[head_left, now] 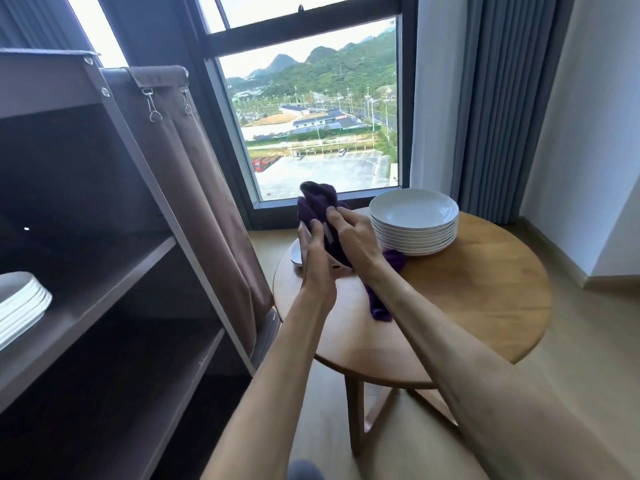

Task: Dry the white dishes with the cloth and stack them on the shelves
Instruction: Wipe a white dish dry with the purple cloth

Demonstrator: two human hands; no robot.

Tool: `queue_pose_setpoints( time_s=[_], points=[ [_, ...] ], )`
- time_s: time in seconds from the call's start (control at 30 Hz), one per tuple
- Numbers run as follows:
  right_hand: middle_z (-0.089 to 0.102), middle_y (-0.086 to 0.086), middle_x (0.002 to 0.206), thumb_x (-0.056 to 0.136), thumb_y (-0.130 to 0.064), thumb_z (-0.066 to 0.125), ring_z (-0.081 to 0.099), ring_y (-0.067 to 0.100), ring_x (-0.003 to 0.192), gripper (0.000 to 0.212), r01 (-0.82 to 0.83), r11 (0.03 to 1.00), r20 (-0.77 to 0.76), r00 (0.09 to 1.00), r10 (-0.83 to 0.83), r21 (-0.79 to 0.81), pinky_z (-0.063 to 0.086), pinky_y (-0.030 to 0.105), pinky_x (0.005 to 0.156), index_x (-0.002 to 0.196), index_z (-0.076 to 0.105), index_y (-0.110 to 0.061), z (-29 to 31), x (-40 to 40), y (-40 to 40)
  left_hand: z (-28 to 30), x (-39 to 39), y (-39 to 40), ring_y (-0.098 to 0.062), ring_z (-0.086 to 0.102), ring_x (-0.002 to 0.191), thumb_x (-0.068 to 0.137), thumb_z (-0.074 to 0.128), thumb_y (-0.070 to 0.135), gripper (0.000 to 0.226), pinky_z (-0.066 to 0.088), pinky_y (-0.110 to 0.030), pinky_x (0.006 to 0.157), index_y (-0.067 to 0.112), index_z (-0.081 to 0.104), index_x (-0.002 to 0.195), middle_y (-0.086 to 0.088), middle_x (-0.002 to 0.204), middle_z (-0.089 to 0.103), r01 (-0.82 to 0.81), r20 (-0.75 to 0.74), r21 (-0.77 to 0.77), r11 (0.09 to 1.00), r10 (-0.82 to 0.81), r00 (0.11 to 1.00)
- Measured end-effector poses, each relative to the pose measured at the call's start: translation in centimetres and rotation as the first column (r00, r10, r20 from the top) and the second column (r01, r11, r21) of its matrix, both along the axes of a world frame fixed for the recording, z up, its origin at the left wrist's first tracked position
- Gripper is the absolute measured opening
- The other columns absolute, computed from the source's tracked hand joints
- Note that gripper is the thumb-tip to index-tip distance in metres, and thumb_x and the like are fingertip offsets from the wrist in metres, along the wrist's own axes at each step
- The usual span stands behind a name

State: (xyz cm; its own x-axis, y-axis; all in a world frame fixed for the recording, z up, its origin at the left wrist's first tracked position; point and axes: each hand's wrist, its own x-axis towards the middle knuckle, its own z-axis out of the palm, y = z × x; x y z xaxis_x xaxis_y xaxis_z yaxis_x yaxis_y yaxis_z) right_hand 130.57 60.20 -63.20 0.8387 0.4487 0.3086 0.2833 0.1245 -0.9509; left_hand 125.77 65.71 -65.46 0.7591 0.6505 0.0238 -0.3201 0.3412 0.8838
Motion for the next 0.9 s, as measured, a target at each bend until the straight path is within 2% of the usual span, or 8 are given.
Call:
queue_pose_setpoints(
  time_s=[0.1,0.17,0.3,0.4,0.5,0.63,0.8,0.9],
  points=[
    [0.056,0.017,0.072,0.088,-0.032,0.065,0.055,0.023,0.071,0.042,-0.108,0.99,0.0,0.994,0.108,0.091,0.047,0.037,0.071,0.077,0.056,0.008,0.5,-1.9,-0.4,0.5,-0.4,0.0,-0.013,0.066,0.092,0.098,0.047,0.065,0.063,0.057,-0.032,0.079,0.007,0.07,0.111,0.002,0.091,0.071,0.021,0.128,-0.07,0.997,-0.012,0.992],
    [0.057,0.022,0.073,0.089,-0.023,0.069,0.056,0.021,0.071,0.032,-0.154,0.987,0.015,0.988,0.153,0.044,0.046,0.039,0.07,0.075,0.06,0.005,0.1,-2.0,-1.2,0.9,-1.0,0.7,-0.014,0.069,0.084,0.097,0.041,0.071,0.064,0.056,-0.03,0.079,0.017,0.075,0.088,0.002,0.082,0.069,0.074,0.188,-0.043,0.996,-0.065,0.98],
    [0.071,0.017,0.076,0.08,-0.017,0.075,0.066,0.017,0.072,0.014,-0.068,0.983,0.063,0.995,0.08,-0.168,0.053,0.044,0.071,0.074,0.069,-0.005,-2.7,-2.1,-2.7,0.1,-2.0,1.5,-0.022,0.071,0.077,0.098,0.045,0.065,0.064,0.058,-0.032,0.071,0.013,0.079,0.08,-0.007,0.08,0.072,0.136,0.126,-0.025,0.99,-0.132,0.983],
    [0.072,0.007,0.082,0.074,-0.023,0.075,0.069,0.025,0.082,0.013,0.168,0.942,0.196,0.974,-0.114,-0.291,0.055,0.041,0.074,0.08,0.069,-0.013,-4.2,-2.5,-2.2,-0.9,-2.2,0.9,-0.026,0.074,0.09,0.105,0.041,0.053,0.058,0.061,-0.036,0.079,0.011,0.08,0.094,-0.012,0.093,0.076,0.096,0.068,-0.065,0.993,-0.092,0.993],
    [0.066,0.013,0.104,0.083,-0.027,0.067,0.063,0.036,0.098,0.031,0.369,0.857,0.255,0.922,-0.29,-0.36,0.051,0.042,0.078,0.109,0.063,-0.01,-4.9,-0.9,-1.7,-0.8,-2.8,0.9,-0.029,0.07,0.11,0.105,0.04,0.055,0.056,0.058,-0.041,0.093,0.011,0.068,0.124,-0.012,0.117,0.075,0.025,-0.008,-0.133,0.991,-0.027,1.0],
    [0.063,0.015,0.11,0.092,-0.03,0.06,0.061,0.038,0.105,0.038,0.505,0.8,0.219,0.863,-0.455,-0.324,0.048,0.043,0.08,0.125,0.05,-0.014,-4.0,2.4,-2.1,-1.2,-4.1,0.8,-0.033,0.069,0.108,0.105,0.045,0.051,0.04,0.057,-0.053,0.093,0.022,0.065,0.124,-0.009,0.113,0.075,-0.036,-0.064,-0.024,0.999,0.034,0.997],
    [0.06,0.019,0.107,0.089,-0.026,0.065,0.054,0.039,0.108,0.03,0.458,0.85,0.272,0.88,-0.39,-0.262,0.046,0.042,0.094,0.115,0.062,-0.011,-1.2,5.3,-1.8,-0.5,-4.4,-0.2,-0.038,0.066,0.112,0.093,0.051,0.056,0.049,0.056,-0.054,0.094,0.022,0.065,0.126,-0.016,0.122,0.069,-0.046,-0.137,0.083,0.996,0.057,0.989],
    [0.058,0.015,0.119,0.081,-0.045,0.074,0.051,0.036,0.116,0.042,0.453,0.836,0.399,0.86,-0.318,-0.31,0.041,0.046,0.102,0.111,0.069,-0.015,0.3,5.2,-1.8,0.8,-4.1,0.6,-0.037,0.068,0.11,0.097,0.052,0.047,0.04,0.057,-0.047,0.089,0.02,0.068,0.122,-0.015,0.118,0.072,-0.041,-0.191,0.169,0.985,0.073,0.979]
  ],
)
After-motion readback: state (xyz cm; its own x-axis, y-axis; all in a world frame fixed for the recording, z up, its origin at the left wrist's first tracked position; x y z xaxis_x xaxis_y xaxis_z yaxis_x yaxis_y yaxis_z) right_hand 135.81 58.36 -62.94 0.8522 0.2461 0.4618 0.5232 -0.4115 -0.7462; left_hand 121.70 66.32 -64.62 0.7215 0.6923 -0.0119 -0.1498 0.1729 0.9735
